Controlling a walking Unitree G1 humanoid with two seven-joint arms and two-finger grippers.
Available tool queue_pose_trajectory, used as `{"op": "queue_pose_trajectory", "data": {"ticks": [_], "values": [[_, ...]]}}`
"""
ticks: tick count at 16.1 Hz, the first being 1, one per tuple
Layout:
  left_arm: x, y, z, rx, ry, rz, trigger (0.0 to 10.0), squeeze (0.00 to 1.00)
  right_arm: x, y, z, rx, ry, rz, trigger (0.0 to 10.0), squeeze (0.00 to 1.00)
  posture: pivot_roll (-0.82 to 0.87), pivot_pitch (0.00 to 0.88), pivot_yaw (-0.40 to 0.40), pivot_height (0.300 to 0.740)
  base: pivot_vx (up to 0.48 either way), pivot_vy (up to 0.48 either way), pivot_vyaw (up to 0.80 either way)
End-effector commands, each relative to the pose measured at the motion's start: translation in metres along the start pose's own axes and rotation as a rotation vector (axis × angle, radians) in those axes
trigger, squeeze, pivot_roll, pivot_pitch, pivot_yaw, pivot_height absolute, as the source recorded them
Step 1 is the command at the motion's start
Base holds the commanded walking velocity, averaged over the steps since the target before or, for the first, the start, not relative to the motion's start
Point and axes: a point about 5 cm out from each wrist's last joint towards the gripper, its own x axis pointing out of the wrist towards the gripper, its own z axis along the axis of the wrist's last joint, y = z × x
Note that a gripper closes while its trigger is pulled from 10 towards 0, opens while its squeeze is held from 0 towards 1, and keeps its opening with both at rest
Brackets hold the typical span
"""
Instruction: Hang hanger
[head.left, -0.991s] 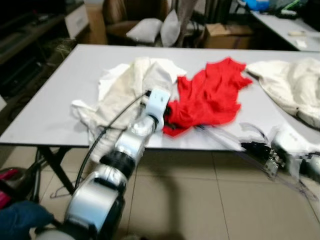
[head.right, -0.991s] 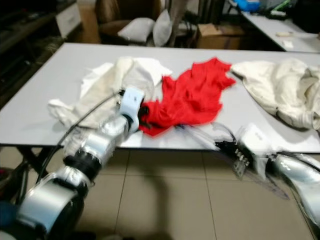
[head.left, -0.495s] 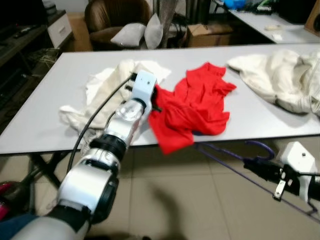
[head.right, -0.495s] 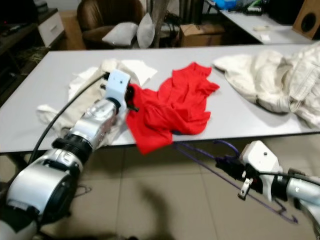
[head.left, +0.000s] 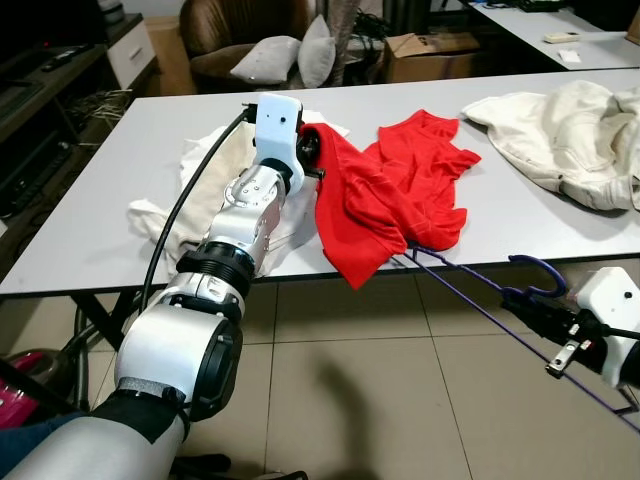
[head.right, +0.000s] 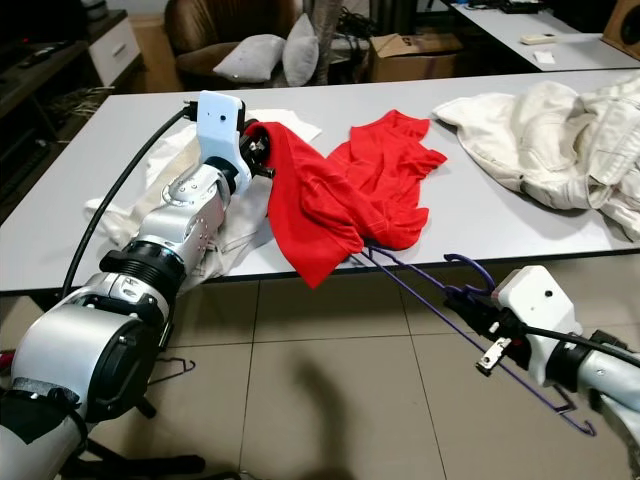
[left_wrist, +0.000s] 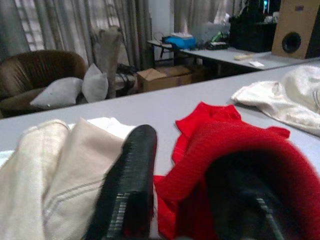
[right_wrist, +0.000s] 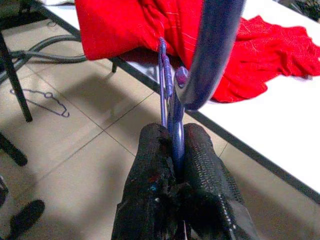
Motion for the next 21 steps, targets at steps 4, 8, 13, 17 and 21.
{"op": "queue_pose_trajectory", "data": {"ticks": [4, 8, 13, 17, 21], "values": [[-0.002, 0.001, -0.012, -0.06, 0.042, 0.024, 0.0, 0.0, -0.007, 0.014, 0.005, 0.014, -0.01, 0.035, 10.0, 0.0, -0.17, 0.0, 0.096, 0.74, 0.0, 0.0, 0.0], [0.0, 0.006, 0.0, -0.1, -0.013, 0.032, 0.0, 0.0, -0.022, 0.023, -0.003, 0.02, 0.068, 0.109, 10.0, 0.0, -0.17, 0.0, 0.093, 0.74, 0.0, 0.0, 0.0], [0.001, 0.011, 0.008, -0.323, -0.074, 0.046, 0.0, 0.0, -0.046, 0.025, 0.006, 0.108, 0.063, 0.198, 10.0, 0.0, -0.17, 0.0, 0.096, 0.74, 0.0, 0.0, 0.0], [-0.003, 0.023, 0.001, -0.373, -0.063, 0.105, 0.0, 0.0, -0.054, 0.022, 0.026, 0.141, -0.028, 0.207, 10.0, 0.0, -0.17, 0.0, 0.087, 0.74, 0.0, 0.0, 0.0], [-0.003, 0.0, 0.013, -0.25, -0.105, -0.086, 10.0, 0.0, -0.028, 0.026, 0.039, 0.159, -0.155, 0.121, 10.0, 0.0, -0.16, 0.0, 0.063, 0.74, 0.0, 0.0, 0.0]]}}
